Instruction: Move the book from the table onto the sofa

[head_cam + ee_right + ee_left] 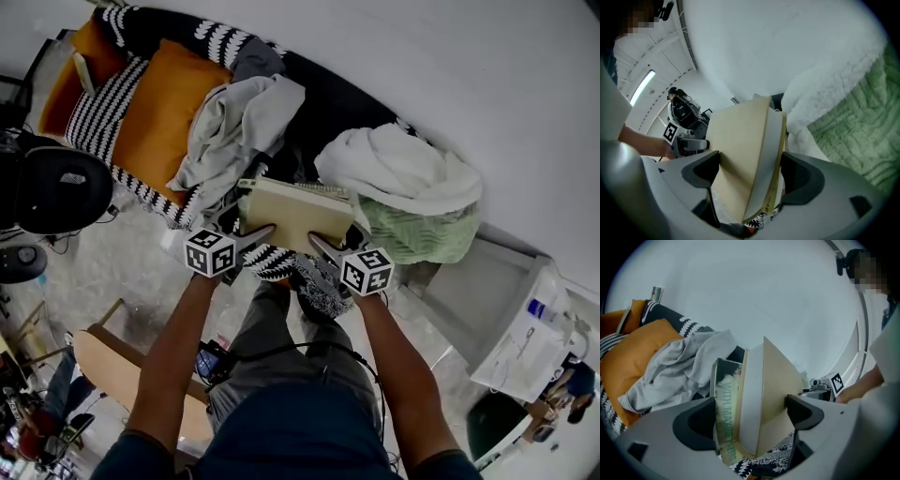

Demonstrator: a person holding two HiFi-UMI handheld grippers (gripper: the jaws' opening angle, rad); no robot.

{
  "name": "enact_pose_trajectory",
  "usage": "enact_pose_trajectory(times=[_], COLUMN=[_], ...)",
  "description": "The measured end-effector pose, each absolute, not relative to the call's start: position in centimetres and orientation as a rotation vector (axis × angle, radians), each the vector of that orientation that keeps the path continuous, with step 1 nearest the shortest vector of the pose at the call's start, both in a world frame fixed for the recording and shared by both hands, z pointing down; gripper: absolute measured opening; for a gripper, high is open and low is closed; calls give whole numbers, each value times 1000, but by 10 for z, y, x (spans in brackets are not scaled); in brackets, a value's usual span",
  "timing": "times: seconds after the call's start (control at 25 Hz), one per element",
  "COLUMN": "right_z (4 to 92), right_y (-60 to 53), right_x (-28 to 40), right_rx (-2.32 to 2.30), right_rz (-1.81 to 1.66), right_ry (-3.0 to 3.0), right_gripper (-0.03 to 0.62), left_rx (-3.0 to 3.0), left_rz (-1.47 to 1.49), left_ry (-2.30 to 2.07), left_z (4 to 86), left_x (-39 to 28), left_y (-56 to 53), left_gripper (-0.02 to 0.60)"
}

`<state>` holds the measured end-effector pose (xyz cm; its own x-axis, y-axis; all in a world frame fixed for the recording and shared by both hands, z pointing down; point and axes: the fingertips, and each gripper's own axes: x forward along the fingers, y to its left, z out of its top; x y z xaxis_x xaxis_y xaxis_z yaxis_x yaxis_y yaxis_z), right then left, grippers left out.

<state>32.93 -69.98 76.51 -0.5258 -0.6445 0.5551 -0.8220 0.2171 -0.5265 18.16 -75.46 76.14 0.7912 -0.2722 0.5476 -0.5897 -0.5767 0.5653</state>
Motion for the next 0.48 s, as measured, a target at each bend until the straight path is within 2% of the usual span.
enact_pose_trajectory(times=[0.48], right_z=[872], right_y=[-705], right_x=[328], right_rx=[1368], right_rz=[1431], right_ry=[-2081], right_gripper=[423], left_rx=[2023], left_rz=[621], left_ry=[-533], left_z=[876], left_x=[183], left_y=[-764], left_gripper=[472])
